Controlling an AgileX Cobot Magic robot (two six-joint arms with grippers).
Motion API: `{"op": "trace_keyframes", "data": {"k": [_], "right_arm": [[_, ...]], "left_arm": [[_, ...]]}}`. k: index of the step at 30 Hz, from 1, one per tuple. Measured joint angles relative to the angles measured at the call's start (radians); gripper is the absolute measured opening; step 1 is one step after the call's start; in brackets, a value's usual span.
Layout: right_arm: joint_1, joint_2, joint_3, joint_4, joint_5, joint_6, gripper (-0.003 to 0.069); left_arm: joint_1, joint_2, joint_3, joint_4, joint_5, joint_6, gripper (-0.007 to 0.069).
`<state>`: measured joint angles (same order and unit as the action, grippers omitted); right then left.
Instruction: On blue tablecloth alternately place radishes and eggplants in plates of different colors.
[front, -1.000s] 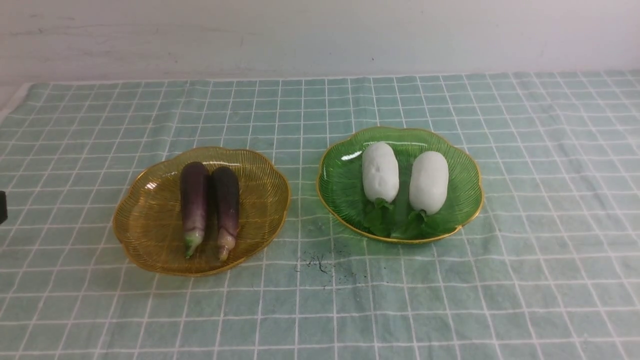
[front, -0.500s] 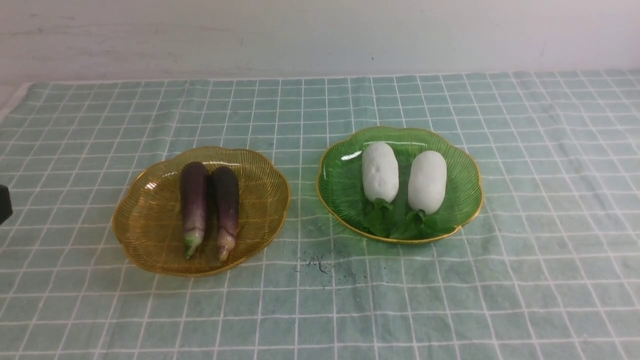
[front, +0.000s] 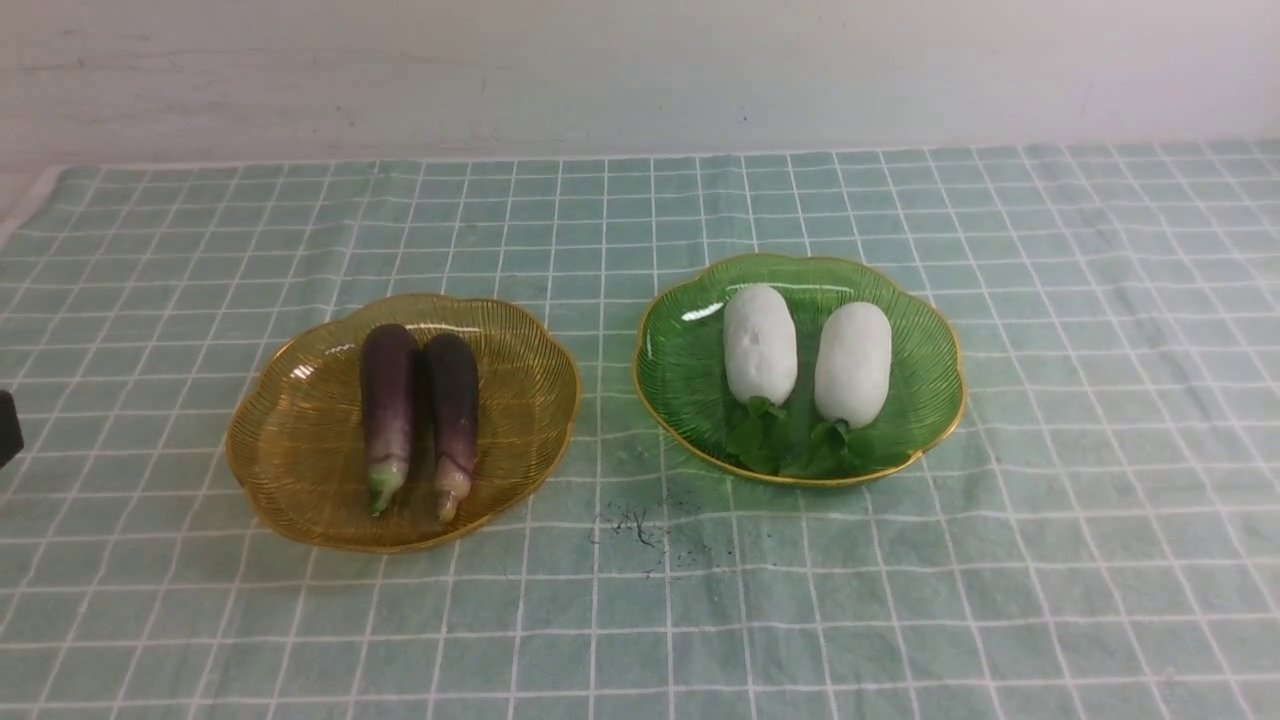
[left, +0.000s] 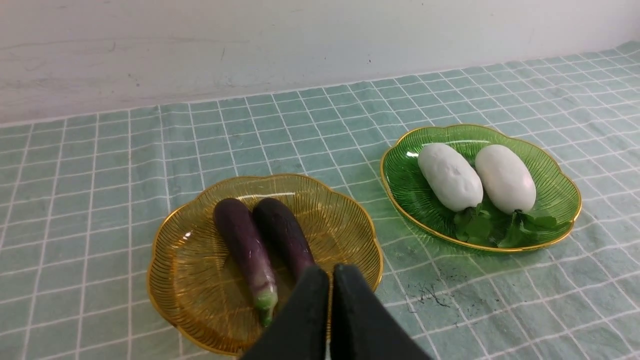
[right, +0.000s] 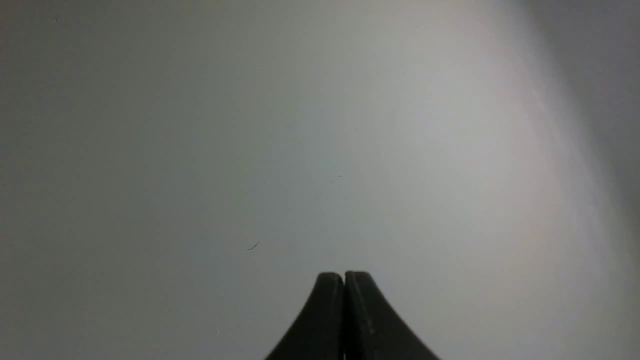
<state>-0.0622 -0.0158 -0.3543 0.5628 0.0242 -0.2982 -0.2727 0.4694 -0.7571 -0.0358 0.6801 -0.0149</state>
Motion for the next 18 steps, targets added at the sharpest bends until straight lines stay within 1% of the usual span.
{"op": "trace_keyframes", "data": {"k": [8,11,13,17,18], "right_arm": [[0.000,0.000,0.001,0.000,0.007,0.001,-0.0015],[0.000,0.000,0.001,0.000,0.007,0.001,-0.0015],[0.000,0.000,0.001,0.000,0.007,0.001,-0.0015],[0.000,0.000,0.002,0.000,0.009,0.001,-0.0015],[0.000,0.000,0.002,0.000,0.009,0.001,-0.0015]], "left_arm": [[0.000,0.000,0.005,0.020,-0.001,0.015,-0.0008],[0.002,-0.040,0.053,0.019,-0.028,0.015,-0.0008],[0.023,-0.099,0.127,0.019,-0.076,0.015,-0.0008],[0.094,-0.251,0.301,0.016,-0.173,0.015,-0.0008],[0.124,-0.304,0.375,0.015,-0.209,0.022,-0.0008]]}}
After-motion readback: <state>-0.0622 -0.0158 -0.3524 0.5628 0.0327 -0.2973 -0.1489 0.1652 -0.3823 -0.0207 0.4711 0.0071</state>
